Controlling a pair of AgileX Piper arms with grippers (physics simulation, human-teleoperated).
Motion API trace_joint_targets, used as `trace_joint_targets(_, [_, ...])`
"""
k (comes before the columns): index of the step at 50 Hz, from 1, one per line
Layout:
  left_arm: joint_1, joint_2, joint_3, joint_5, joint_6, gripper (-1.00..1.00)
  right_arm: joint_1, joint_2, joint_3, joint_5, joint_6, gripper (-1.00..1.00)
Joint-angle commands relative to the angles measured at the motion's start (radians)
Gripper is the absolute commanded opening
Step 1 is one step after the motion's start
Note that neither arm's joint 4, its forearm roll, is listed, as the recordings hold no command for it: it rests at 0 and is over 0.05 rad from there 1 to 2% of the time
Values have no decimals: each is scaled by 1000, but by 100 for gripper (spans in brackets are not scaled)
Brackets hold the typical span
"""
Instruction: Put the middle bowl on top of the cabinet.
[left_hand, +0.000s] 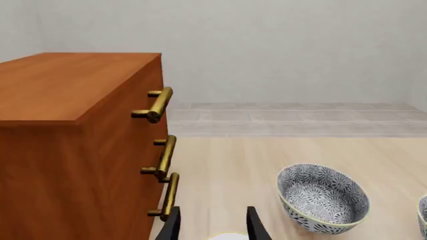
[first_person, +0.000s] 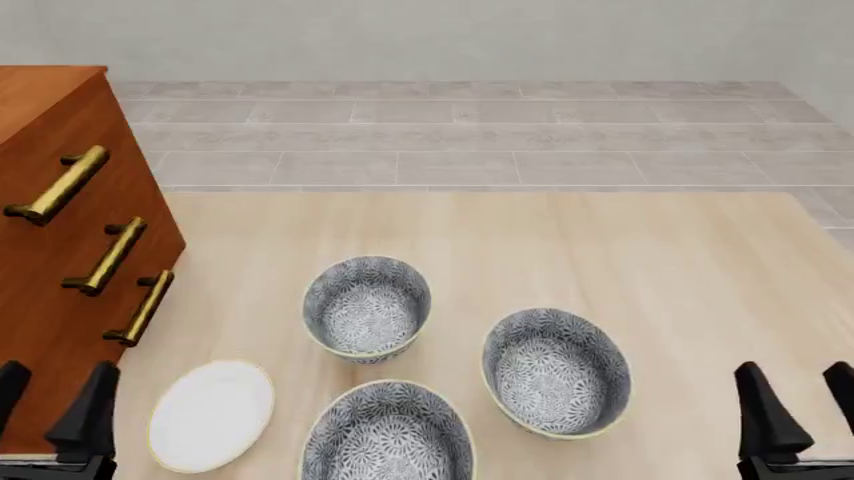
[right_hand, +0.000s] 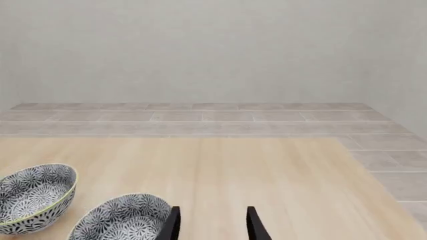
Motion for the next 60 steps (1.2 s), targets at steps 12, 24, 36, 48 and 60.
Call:
trace_joint_targets(12, [-9, 4, -3, 8, -7, 100, -4, 4, -8, 0, 8, 100])
trace_joint_targets(24, [-12, 3, -6, 13, -11, 100, 4, 9, -7, 1, 11, 100])
trace_joint_targets(36, [-88, 61, -32, 19, 19, 100, 12, 4, -13, 11, 11, 100])
trace_joint_targets(48, [-139, 108, -65, 25, 7, 100, 15, 27, -7, -12, 16, 100])
trace_joint_targets(60, [-220, 182, -152, 47, -4, 100, 20, 20, -18, 7, 18, 100])
